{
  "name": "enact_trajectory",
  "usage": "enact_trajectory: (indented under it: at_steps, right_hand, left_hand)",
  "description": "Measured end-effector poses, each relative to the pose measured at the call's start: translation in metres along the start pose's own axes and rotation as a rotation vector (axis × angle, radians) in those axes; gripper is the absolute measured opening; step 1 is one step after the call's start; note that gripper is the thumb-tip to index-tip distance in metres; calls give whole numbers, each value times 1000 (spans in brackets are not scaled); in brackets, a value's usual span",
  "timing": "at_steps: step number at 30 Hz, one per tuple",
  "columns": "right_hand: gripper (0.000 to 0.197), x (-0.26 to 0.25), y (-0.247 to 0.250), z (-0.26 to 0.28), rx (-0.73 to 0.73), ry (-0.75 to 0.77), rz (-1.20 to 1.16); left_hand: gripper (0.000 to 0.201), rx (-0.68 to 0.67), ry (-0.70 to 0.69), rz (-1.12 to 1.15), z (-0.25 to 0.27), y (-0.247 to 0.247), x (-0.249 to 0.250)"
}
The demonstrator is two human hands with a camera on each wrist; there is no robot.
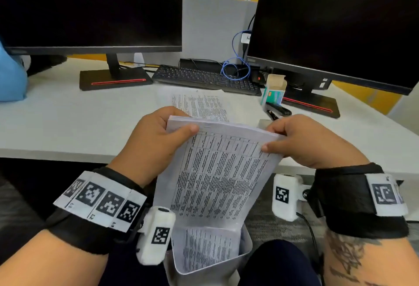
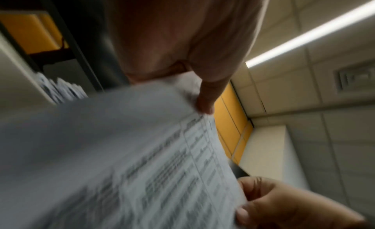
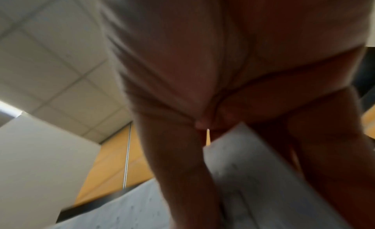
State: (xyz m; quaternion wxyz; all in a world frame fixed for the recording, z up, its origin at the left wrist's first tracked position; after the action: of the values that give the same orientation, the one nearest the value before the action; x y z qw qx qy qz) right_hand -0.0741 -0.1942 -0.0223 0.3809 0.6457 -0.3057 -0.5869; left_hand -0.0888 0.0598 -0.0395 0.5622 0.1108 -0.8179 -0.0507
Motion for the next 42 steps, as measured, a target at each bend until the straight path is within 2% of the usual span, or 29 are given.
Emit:
enact_trajectory:
  at_steps: [4,6,11,13,19,23,26,28,30,32,35,37,39,40,42]
  right_hand:
    - [21,12,-29,4,-117,-58,151]
    - [19,18,-42,3,-158,-61,206]
    - [20,29,-62,6,-231,-97,252]
    - [21,34,-68,6,-263,-133,276]
    - [27,53,-108,3,-417,-215,363]
    - [28,77,-152,-5,-495,-251,350]
    - [29,96,-191,-9,-526,-249,350]
    - [34,109,-208,-9,-541,-253,372]
    - [37,117,-210,-12,-538,-259,358]
    - [37,106,-193,-16,-476,-194,283]
    - [37,61,-150,-10,-443,-52,61]
    - [29,30,-123,-4,-463,-14,-153]
    - [20,7,-95,1,-413,-15,-333]
    - [19,-1,-80,0,-341,-9,-387]
    - [21,-6,-50,-9,-94,0,-443]
  left_hand:
    - [9,-160,8,-442,4,-8,-15]
    - [7,-226,-7,-563,8,-14,-20]
    - [13,-400,-94,-783,15,-32,-40]
    - [12,-445,-115,-830,19,-40,-52]
    - [23,-538,-119,-930,28,-58,-99]
    - [28,-569,-7,-968,34,-64,-148]
    - [41,-723,155,-1035,52,-69,-194]
    - [54,-809,210,-1058,60,-70,-210]
    - [59,-785,165,-1034,53,-71,-201]
    - [53,-718,99,-980,40,-73,-175]
    - [40,-697,29,-820,27,-76,-118]
    - [27,-672,7,-697,21,-75,-78]
    - [11,-564,13,-518,14,-65,-39]
    - [7,-474,-13,-471,9,-57,-23]
    - [7,-245,-130,-513,-6,-36,0]
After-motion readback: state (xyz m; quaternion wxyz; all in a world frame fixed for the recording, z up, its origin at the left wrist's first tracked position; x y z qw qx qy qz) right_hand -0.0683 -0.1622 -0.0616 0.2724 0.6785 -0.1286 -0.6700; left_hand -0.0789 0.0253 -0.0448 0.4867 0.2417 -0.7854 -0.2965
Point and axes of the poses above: each hand's wrist, its own z-axis away from the middle knuckle, its own y-axis out of the back of the hand, x = y × z, the point moved 7 cm from there along -z, towards the middle knuckle, and after that the axes turned 1 degree about x, right-handed, at the moved point
